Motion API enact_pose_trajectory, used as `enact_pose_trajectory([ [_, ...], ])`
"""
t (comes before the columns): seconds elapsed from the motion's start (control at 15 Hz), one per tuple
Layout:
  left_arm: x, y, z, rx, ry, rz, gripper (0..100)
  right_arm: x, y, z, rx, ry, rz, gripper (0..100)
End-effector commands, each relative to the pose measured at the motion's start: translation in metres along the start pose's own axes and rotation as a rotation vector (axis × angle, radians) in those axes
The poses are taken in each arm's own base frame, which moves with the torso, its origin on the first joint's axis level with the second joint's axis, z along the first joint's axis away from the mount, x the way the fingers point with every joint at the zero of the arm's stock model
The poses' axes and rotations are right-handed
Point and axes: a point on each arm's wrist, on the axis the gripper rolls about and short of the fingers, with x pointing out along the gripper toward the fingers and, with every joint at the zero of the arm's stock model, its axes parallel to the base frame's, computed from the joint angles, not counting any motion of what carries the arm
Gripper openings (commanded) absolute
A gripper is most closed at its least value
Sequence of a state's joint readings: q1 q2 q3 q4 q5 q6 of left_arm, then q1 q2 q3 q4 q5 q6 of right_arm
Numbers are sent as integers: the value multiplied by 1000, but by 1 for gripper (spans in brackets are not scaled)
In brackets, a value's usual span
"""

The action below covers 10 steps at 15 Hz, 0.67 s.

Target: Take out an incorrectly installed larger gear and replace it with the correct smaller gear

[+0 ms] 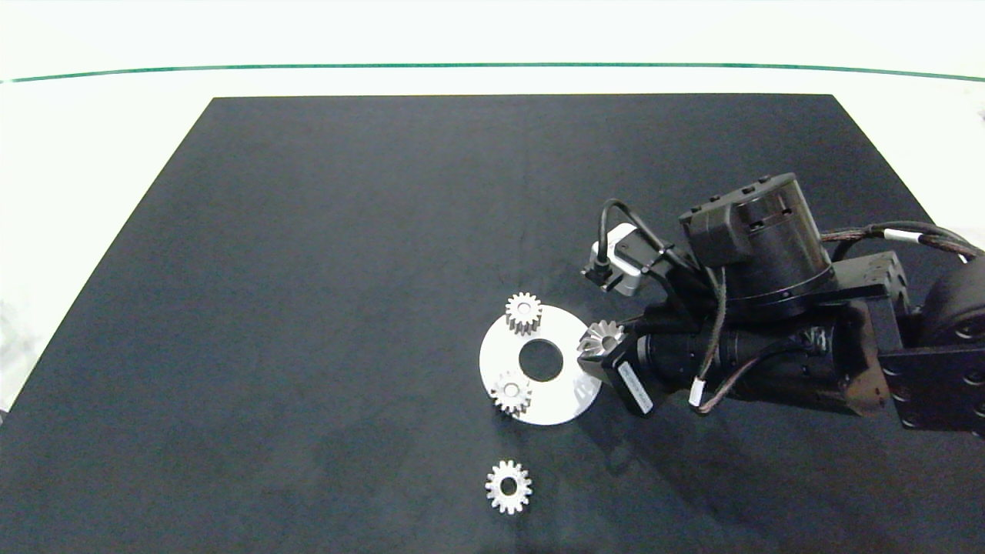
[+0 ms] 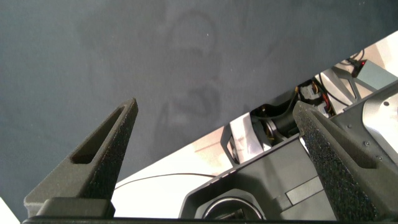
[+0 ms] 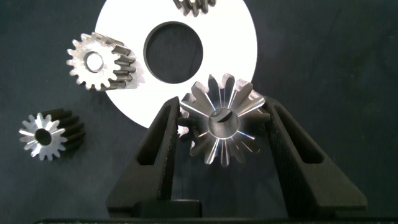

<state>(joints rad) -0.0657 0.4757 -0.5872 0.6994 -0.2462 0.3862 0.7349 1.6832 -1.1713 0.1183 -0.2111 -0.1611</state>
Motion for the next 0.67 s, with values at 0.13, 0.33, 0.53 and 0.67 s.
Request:
enact_pose_trajectory([
  [0.13,1,0,-2,-1,9,-3,100,-23,-26,0,53,-40,-74,28],
  [0.33,1,0,-2,7,8,-3,100,-21,-57,-12,121,-2,-166,28],
  [0.53,2,0,-2,6,11,-4,100,-14,-75,-25,162,46,-210,28],
  [0.67,2,-1,-2,4,12,-5,100,-10,-83,-30,184,63,-228,28],
])
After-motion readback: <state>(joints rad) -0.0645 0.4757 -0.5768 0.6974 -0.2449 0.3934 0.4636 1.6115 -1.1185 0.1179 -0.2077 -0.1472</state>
